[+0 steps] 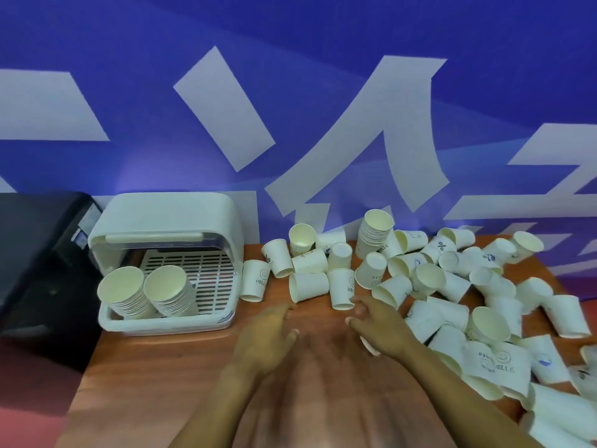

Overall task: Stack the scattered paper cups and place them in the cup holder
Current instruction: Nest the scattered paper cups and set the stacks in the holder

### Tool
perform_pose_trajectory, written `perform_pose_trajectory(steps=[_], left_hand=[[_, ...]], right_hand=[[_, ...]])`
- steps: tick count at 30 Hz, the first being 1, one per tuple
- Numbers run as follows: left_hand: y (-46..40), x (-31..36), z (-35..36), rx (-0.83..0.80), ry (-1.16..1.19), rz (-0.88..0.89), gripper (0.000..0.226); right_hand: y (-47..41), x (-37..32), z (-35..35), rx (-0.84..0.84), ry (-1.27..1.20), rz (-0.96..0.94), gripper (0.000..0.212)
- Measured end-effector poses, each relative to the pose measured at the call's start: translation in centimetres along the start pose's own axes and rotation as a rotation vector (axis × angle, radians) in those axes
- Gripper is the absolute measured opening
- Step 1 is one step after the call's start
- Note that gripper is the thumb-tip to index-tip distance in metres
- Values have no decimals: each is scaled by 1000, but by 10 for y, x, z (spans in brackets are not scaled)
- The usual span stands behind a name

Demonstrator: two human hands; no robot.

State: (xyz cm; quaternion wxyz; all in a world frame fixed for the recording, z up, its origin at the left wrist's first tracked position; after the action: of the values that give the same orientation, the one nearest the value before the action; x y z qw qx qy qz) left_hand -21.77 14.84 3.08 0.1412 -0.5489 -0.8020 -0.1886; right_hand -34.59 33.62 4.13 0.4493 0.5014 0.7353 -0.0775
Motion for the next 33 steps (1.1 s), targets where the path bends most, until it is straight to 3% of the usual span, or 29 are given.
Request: perform_pose_trajectory(steps=[6,17,27,33], left_hand=[[-18,1,14,22,-48,-155,66],[-108,7,44,-47,-172,-183,79],[-134,-9,78,-127,-198,-290,83],[-130,-14,71,-99,-192,-265,71]], right_hand=[[-48,13,-15,14,15,-11,64],[-111,30,3,32,-18,106,73],[-138,52,25,27,-111,168,85],[-136,55,26,25,-115,149,88]])
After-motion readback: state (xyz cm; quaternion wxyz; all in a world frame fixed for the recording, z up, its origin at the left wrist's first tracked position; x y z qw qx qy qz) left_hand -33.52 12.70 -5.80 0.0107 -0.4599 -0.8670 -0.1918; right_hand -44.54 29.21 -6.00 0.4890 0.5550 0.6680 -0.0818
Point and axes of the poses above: each hand's wrist, its own y-axis away from the middle knuckle, its own z-axis out of the palm, x = y × z, the point moved 1 cm from there along -y, towards the middle knuckle, and after that the axes turned 13 degrees about -y, right-handed, at the moved point
